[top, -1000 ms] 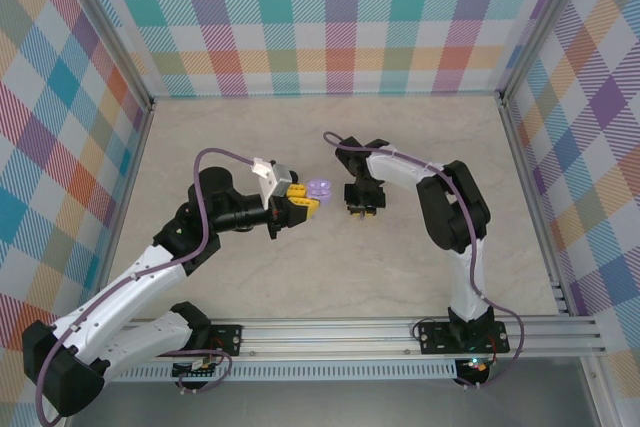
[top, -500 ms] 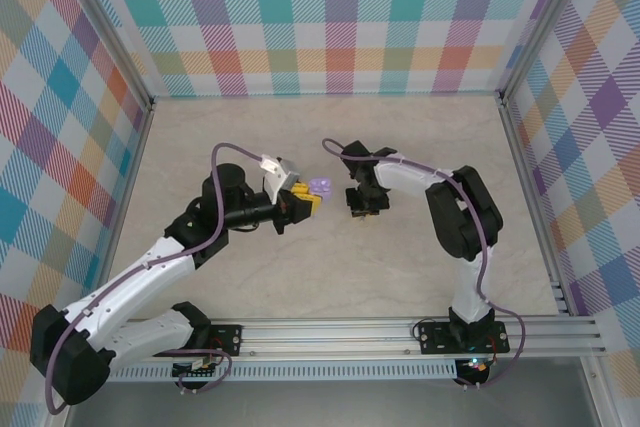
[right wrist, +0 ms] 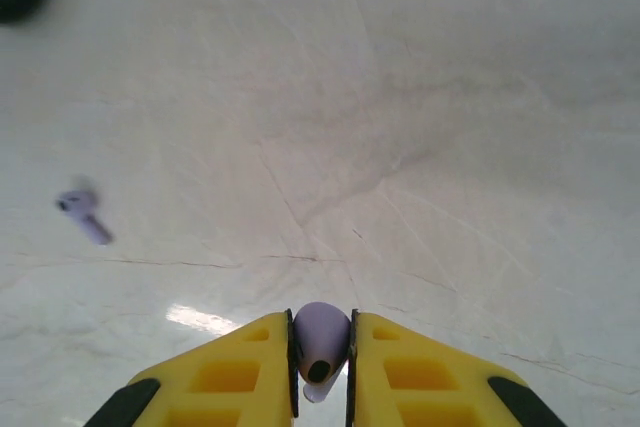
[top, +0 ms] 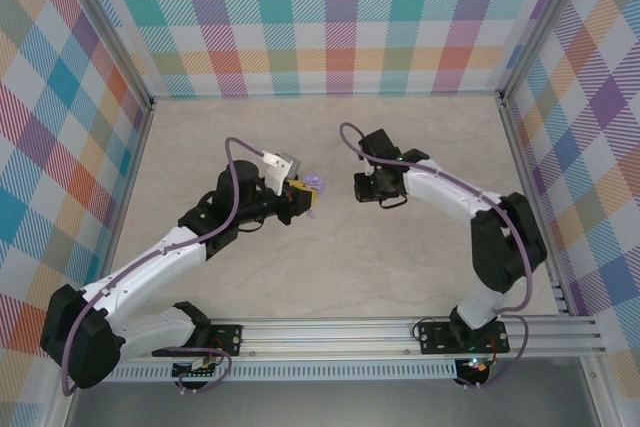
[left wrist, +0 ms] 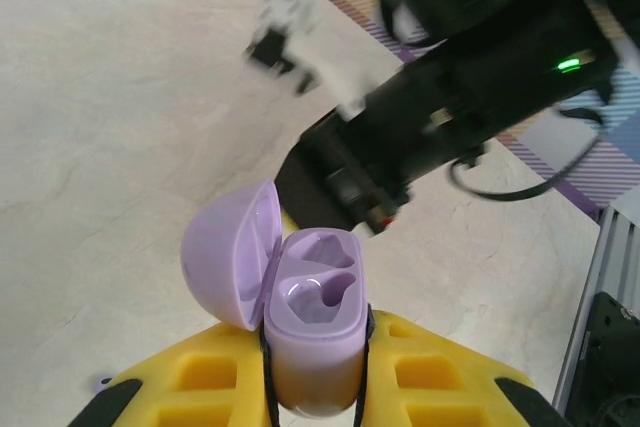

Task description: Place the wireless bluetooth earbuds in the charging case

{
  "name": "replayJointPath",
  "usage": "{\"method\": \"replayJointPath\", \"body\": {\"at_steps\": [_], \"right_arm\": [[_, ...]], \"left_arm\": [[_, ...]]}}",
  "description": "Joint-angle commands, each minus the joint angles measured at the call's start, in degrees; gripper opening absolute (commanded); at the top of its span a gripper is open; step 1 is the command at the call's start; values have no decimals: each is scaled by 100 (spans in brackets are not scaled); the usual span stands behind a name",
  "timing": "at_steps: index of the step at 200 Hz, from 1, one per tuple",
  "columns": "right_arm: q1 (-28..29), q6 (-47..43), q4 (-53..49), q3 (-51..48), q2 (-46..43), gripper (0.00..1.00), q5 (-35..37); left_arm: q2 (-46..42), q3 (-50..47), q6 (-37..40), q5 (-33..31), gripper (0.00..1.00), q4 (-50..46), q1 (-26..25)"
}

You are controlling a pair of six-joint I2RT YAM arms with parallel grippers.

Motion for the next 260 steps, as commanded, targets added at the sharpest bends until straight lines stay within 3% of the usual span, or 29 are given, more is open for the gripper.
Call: {"method": "replayJointPath", "body": {"at_steps": [1,67,126,172,260], "right_arm": [[-19,-186,410,-179,-587,19,-270],[-19,-455,1074,-463,-1914,21,-1146],[93,-563,1787,-646,-2736,21,-2192],[377,-639,1814,-542,-2728,21,-2147],[597,-734,1985,-522,-2657,21,-2184]], "left_arm": [[112,21,-296,37,11,104,95],[368,-20,-368,353,11,506,108],[413,-450,-13,805,11,1676,107],[591,-469,231,1347,11,2263,86],[719,-455,248,1677,10,2788,-6]]}}
